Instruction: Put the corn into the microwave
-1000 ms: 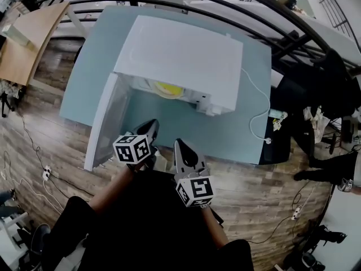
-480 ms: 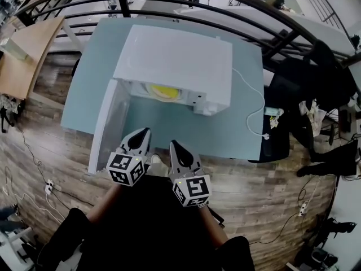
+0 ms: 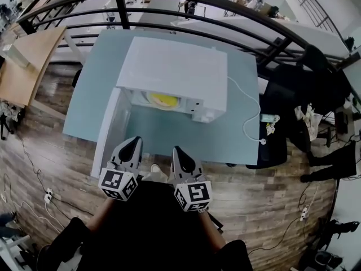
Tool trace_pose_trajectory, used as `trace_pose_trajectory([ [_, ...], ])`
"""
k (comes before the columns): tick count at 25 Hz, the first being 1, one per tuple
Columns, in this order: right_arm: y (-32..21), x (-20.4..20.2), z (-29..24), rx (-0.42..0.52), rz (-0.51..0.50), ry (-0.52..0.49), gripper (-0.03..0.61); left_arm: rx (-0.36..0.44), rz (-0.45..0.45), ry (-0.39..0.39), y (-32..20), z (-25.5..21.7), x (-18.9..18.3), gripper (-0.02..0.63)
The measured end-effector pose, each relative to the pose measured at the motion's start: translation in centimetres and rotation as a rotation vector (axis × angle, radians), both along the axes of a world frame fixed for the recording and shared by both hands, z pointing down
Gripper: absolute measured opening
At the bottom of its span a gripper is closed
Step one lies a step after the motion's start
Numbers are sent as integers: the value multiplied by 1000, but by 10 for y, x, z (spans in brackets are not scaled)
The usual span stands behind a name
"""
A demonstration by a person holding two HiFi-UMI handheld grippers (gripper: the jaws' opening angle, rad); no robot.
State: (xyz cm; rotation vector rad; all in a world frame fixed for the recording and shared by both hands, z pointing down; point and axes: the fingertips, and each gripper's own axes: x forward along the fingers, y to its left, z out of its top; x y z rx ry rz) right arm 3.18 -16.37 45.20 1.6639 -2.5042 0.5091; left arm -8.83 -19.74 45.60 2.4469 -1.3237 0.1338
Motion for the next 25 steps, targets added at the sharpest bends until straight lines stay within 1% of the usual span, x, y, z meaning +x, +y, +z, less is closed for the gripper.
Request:
trace_pose_trajectory([
  [5, 5, 0, -15, 34, 3, 4, 9, 48, 11, 25, 9, -17, 0, 3],
  [10, 6, 0, -29, 71, 4, 0, 9, 96, 4, 21, 10, -29, -4, 3],
  [15, 11, -5, -37, 103, -6, 9, 9, 91, -8, 47, 11, -31, -9, 3],
  [20, 14, -6, -39, 116, -5, -1, 8, 109, -9, 33, 14, -34, -10, 3],
  [25, 17, -18, -37, 118, -51, 4, 9, 100, -23, 28, 19, -31, -15, 3],
])
